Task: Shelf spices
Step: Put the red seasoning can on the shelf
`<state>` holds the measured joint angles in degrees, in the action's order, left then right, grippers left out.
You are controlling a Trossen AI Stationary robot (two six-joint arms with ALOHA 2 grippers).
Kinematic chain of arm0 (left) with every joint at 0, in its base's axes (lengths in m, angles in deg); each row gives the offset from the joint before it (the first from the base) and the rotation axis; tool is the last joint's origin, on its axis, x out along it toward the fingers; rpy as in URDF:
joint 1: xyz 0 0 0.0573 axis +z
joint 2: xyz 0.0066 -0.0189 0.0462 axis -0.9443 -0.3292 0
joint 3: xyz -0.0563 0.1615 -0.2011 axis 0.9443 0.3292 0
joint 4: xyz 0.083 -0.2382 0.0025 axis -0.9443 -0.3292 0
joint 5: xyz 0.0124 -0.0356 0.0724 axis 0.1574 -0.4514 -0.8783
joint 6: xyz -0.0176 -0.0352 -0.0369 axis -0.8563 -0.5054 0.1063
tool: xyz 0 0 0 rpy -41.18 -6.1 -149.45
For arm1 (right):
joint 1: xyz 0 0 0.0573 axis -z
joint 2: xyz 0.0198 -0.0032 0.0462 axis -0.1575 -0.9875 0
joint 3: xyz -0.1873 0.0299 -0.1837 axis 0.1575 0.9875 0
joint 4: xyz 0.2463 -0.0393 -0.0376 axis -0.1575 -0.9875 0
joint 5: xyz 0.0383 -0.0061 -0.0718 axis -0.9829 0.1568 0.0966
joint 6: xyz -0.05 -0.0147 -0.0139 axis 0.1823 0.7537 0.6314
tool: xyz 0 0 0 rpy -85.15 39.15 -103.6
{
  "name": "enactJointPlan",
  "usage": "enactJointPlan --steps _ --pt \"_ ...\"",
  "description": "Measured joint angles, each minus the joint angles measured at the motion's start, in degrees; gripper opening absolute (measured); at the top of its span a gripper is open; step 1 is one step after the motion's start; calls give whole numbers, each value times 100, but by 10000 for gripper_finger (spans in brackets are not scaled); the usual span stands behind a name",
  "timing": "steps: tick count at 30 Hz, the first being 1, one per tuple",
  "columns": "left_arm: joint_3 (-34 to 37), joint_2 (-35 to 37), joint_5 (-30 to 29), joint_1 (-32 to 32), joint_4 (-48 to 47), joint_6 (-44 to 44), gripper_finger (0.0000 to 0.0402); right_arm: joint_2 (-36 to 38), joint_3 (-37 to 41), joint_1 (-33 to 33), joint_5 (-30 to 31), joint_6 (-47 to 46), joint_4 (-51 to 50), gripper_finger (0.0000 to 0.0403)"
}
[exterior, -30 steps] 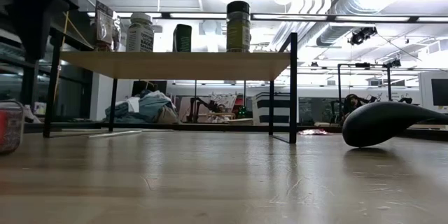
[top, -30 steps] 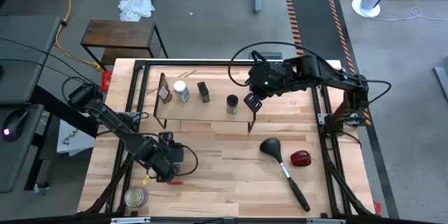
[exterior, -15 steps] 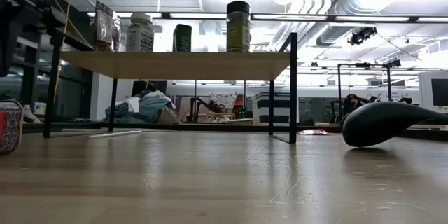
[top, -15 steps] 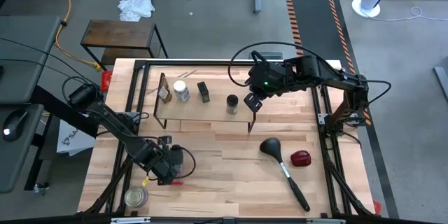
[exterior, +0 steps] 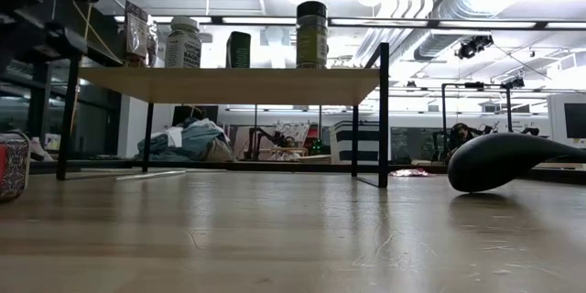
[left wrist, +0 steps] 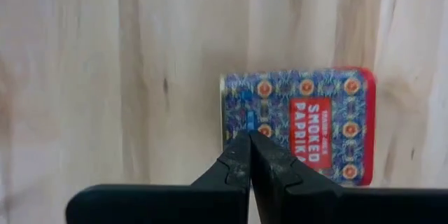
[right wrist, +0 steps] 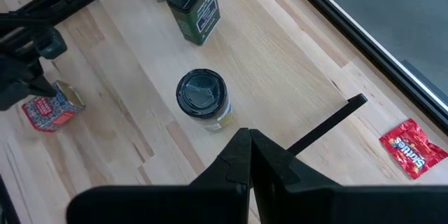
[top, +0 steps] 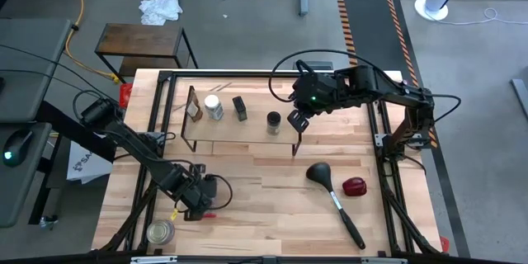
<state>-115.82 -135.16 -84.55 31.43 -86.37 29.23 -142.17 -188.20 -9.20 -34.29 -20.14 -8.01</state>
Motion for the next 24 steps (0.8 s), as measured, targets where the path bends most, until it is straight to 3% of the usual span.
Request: enactJointPlan --steps 17,21,24 --pt "79 0 -424 268 125 613 0 0 0 0 -2 -40 -2 0" --pt "73 2 -256 475 99 979 0 0 0 0 -2 -44 -2 0" --pt "-108 135 -147 568 -135 745 0 0 0 0 -2 -44 -2 0"
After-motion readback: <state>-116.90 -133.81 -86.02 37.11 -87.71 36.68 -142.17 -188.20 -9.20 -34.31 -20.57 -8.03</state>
